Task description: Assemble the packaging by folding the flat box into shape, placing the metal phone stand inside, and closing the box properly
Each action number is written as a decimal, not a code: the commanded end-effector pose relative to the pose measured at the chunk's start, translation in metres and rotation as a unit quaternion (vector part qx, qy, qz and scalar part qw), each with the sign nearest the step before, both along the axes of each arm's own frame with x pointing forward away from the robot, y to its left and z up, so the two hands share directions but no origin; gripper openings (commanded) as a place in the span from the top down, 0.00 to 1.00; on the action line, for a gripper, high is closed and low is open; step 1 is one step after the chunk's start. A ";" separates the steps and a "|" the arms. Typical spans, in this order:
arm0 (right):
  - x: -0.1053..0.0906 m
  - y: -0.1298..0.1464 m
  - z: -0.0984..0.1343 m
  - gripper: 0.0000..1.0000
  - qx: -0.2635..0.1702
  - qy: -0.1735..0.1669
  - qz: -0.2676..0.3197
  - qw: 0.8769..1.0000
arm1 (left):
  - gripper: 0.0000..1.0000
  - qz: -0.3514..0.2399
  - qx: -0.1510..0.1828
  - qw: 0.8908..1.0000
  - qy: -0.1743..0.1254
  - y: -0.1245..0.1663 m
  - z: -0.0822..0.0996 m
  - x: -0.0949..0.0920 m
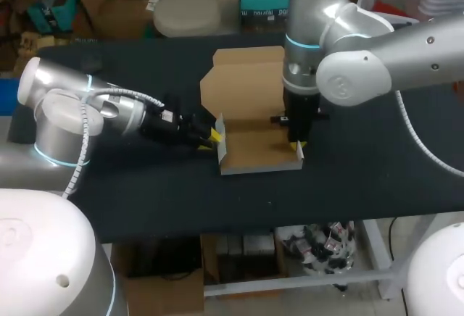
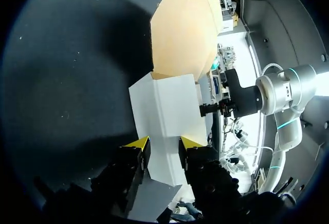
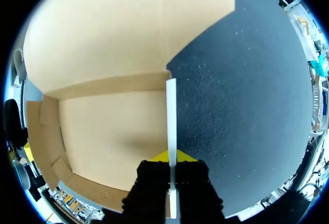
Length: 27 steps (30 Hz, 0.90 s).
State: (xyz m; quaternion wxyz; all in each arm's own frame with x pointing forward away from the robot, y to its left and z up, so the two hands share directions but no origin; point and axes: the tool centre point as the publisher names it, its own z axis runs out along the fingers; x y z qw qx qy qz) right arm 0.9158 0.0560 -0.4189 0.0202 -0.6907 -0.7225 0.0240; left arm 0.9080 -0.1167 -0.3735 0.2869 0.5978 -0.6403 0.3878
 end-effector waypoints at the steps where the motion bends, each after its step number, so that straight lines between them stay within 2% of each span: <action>1: 0.000 0.001 0.001 1.00 -0.002 0.001 0.000 1.000 | 0.61 0.012 0.025 1.000 -0.002 -0.007 0.004 -0.001; 10: 0.000 0.001 0.001 1.00 -0.002 0.001 0.000 1.000 | 0.60 0.033 0.068 0.997 0.001 -0.008 0.002 0.005; 16: 0.000 0.001 0.001 1.00 -0.002 0.001 0.000 1.000 | 0.58 0.049 0.111 0.993 0.002 -0.011 0.001 0.008; 27: 0.000 0.001 0.001 1.00 -0.002 0.001 0.000 1.000 | 0.56 0.061 0.143 0.988 -0.002 -0.011 0.003 0.010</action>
